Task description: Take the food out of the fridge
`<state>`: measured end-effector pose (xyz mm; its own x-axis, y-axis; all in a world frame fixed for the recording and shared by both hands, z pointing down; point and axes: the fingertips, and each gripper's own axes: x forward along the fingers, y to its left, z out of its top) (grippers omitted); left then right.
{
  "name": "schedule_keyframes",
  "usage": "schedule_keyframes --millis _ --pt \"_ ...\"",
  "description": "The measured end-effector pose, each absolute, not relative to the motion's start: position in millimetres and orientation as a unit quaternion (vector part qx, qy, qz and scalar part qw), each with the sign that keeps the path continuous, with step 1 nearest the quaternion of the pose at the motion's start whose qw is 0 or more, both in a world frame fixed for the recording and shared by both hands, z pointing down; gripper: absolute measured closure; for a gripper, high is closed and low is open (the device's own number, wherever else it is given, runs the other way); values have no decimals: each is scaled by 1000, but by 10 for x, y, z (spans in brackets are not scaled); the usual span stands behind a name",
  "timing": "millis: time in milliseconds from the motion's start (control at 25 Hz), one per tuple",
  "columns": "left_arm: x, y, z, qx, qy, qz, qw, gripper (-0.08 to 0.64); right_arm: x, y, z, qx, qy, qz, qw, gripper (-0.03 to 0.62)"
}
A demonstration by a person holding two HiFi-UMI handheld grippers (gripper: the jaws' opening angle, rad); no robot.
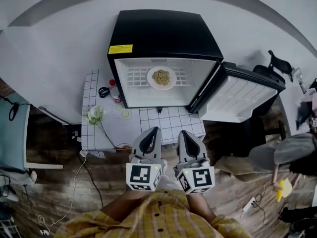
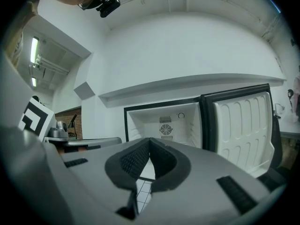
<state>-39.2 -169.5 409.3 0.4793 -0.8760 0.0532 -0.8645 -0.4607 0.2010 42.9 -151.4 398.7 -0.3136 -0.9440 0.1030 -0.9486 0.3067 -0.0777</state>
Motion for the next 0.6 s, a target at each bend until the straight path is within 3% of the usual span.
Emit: schedule_keyframes --millis 600 --pt "19 -2656 4060 837 -539 -20 93 552 794 -2448 3962 549 -833 64 4 584"
